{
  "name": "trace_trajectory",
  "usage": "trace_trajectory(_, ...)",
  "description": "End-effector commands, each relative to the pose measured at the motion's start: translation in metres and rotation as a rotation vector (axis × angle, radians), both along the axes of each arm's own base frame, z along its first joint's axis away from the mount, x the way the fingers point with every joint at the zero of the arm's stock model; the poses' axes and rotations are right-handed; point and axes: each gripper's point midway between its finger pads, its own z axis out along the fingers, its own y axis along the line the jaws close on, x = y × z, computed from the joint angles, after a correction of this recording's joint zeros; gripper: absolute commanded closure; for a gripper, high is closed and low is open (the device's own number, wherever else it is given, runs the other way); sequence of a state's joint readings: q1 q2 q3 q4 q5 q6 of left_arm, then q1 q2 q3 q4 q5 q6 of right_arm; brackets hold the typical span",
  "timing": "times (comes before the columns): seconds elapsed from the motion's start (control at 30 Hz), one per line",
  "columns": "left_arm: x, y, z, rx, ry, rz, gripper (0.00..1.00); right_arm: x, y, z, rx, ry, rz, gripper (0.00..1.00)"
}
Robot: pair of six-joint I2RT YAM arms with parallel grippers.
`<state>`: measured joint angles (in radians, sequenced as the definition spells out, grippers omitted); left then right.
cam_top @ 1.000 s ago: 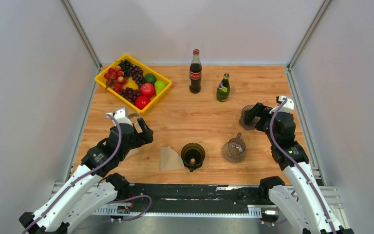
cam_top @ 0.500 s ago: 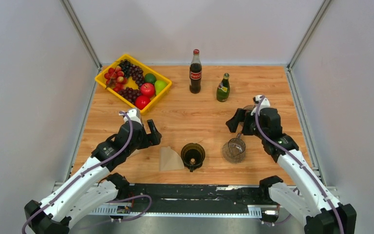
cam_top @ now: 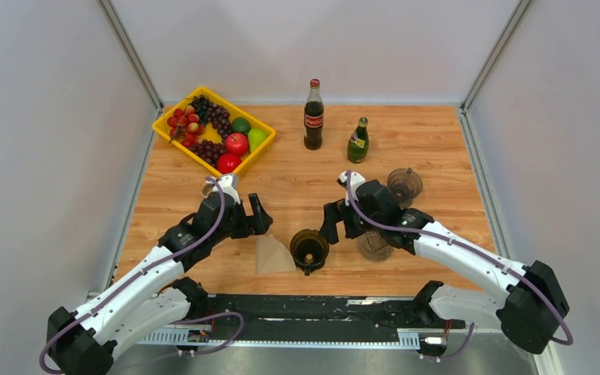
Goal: Place the coffee filter in the dripper
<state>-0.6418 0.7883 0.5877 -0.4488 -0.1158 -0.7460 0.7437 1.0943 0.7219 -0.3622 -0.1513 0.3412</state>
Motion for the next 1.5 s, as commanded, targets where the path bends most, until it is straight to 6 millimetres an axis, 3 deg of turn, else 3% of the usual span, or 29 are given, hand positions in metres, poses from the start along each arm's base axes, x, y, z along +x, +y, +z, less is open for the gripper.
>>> trace_trajectory(0.0, 0.001, -0.014, 0.005, -0.043, -0.029, -0.062, 0.0, 0.0, 0.018, 0.004, -0.001, -0.008, 0.011, 0.04)
trace_trajectory(0.3, -0.001, -0.016, -0.001, -0.047, -0.023, -0.074, 0.0, -0.006, 0.041, -0.023, -0.034, 0.037, 0.027, 0.33)
trace_trajectory(0.5, 0.0, -0.016, -0.001, -0.046, -0.026, -0.074, 0.0, -0.009, 0.052, -0.036, -0.045, 0.069, 0.031, 0.64)
trace_trajectory(0.67, 0.0, -0.015, -0.002, -0.047, -0.023, -0.067, 0.0, -0.008, 0.053, -0.032, -0.032, 0.069, 0.017, 0.85)
trace_trajectory(0.87, 0.001, -0.015, -0.002, -0.052, -0.03, -0.062, 0.0, -0.001, 0.045, -0.012, -0.012, 0.027, -0.046, 1.0)
trace_trajectory(1.2, -0.002, -0.018, 0.008, -0.083, -0.046, -0.083, 0.0, 0.002, 0.039, 0.016, 0.003, -0.004, -0.078, 1.0)
trace_trajectory(1.47, -0.016, -0.035, 0.045, -0.187, -0.099, -0.198, 0.0, -0.003, 0.052, 0.033, 0.036, 0.064, -0.042, 1.0)
